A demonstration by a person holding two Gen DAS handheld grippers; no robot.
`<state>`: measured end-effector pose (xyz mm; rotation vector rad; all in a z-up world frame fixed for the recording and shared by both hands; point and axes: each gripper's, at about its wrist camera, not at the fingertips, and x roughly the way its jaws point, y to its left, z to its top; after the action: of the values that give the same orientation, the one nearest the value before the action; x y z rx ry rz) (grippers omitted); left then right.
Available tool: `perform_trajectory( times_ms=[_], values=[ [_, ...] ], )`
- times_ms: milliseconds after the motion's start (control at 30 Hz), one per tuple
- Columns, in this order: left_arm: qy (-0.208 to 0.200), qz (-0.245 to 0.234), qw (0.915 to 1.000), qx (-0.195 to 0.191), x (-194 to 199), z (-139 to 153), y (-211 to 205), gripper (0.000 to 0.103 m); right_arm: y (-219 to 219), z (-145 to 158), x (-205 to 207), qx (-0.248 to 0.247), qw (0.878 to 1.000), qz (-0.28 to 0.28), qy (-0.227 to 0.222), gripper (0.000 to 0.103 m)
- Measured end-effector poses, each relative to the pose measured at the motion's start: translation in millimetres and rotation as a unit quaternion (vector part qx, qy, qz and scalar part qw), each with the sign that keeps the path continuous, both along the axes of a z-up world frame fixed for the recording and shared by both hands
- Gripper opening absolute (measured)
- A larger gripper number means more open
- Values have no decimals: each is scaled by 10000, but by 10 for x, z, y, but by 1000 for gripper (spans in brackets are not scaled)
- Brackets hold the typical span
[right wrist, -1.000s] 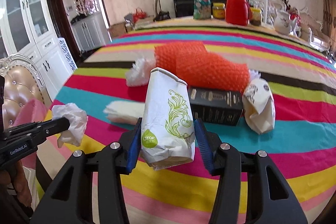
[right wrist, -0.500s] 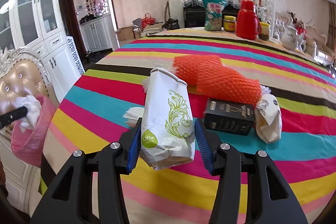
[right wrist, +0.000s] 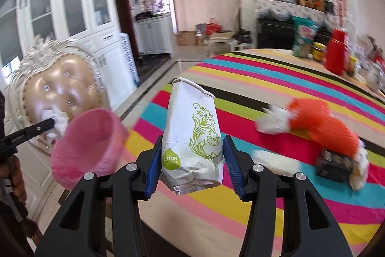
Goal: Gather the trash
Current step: 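Carry the cup and tissue to the pink wastebasket and release them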
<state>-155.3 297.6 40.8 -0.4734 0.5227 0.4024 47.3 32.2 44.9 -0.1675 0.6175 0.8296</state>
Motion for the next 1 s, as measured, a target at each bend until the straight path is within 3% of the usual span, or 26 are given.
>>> perform_trajectory(
  times_ms=[233, 533, 833, 967, 1000],
  values=[
    [8, 204, 9998, -62, -92, -103, 205, 8, 787, 14, -293, -120, 9978, 654, 51, 48],
    [4, 389, 9991, -164, -210, -187, 440, 9, 1570, -192, -522, -313, 9911, 1264, 282, 49],
    [-14, 468, 9985, -285, -258, -280, 599, 10, 1944, -343, -650, -483, 9861, 1550, 363, 49],
    [-5, 472, 9983, -353, -261, -329, 648, 14, 2005, -378, -662, -526, 9850, 1597, 382, 53],
    [-2, 478, 9981, -387, -261, -343, 664, 20, 2014, -385, -659, -543, 9848, 1601, 385, 54]
  ],
)
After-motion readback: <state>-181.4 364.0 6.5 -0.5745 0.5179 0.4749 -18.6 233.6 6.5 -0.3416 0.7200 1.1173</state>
